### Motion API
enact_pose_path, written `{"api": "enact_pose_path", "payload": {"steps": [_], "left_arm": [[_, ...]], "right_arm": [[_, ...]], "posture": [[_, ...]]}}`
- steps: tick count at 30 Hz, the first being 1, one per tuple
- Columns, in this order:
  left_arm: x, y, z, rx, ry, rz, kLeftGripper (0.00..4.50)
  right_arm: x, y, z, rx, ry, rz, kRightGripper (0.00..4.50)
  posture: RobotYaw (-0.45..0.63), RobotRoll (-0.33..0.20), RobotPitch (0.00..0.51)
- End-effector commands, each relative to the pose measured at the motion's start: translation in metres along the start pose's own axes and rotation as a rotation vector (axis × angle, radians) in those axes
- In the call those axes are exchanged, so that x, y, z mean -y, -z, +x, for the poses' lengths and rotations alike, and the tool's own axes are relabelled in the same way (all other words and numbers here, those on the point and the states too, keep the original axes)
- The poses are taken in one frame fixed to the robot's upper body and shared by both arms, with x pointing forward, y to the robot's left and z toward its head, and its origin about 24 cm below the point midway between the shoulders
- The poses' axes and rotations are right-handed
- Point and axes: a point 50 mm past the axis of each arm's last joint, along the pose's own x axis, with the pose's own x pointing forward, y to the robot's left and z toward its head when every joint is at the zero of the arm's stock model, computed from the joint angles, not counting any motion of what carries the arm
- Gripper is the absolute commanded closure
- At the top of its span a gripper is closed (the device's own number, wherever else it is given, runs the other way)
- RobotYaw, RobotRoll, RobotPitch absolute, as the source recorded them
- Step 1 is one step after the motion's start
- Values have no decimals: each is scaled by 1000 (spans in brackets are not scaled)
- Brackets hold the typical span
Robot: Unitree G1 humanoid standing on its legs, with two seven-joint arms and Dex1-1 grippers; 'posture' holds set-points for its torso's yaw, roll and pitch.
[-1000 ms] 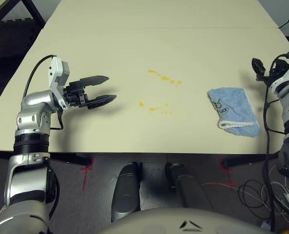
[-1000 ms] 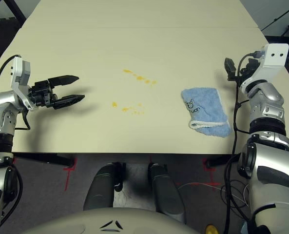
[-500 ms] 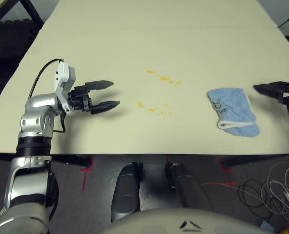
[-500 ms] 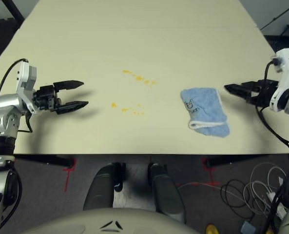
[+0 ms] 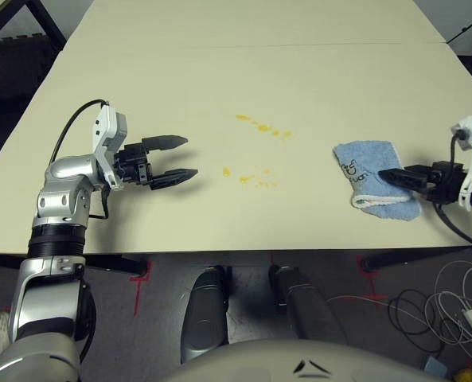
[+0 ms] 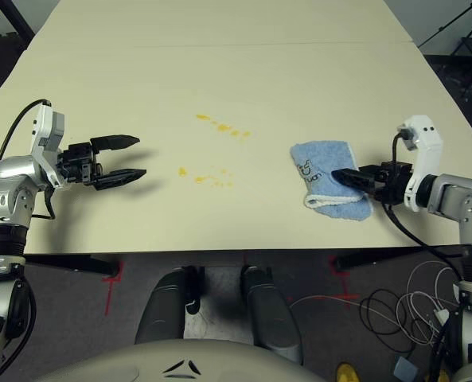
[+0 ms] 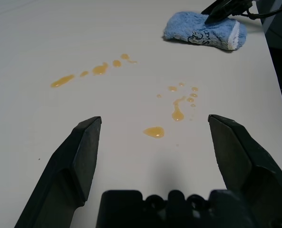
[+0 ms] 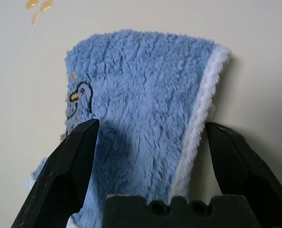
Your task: Wipe the water off the table with a rag.
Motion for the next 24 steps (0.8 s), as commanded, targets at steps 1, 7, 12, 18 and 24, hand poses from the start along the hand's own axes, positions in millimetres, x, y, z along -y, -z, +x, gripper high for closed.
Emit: {"api": "enact_pose_path", "payload": {"steps": [1, 7, 12, 18, 24], "left_arm": [[1, 0, 0, -20, 8, 4, 0], [1, -1, -1, -22, 2, 8, 0], [0, -1, -3, -27, -3, 9, 0], [-1, -1, -3, -31, -4, 9, 0], [-1, 0, -4, -47, 3, 6, 0]], "right_arm": [[1, 15, 19, -54, 6, 42, 26], [-4, 24, 34, -92, -17, 49, 26], [-2, 27, 35, -110, 1, 43, 602], [-1, 19, 30, -88, 3, 12, 2819], [-15, -3, 24, -11, -52, 17, 4449]], "posture": [[87, 0, 223], [97, 0, 224], [100, 0, 225], [94, 0, 224], [89, 0, 222]]}}
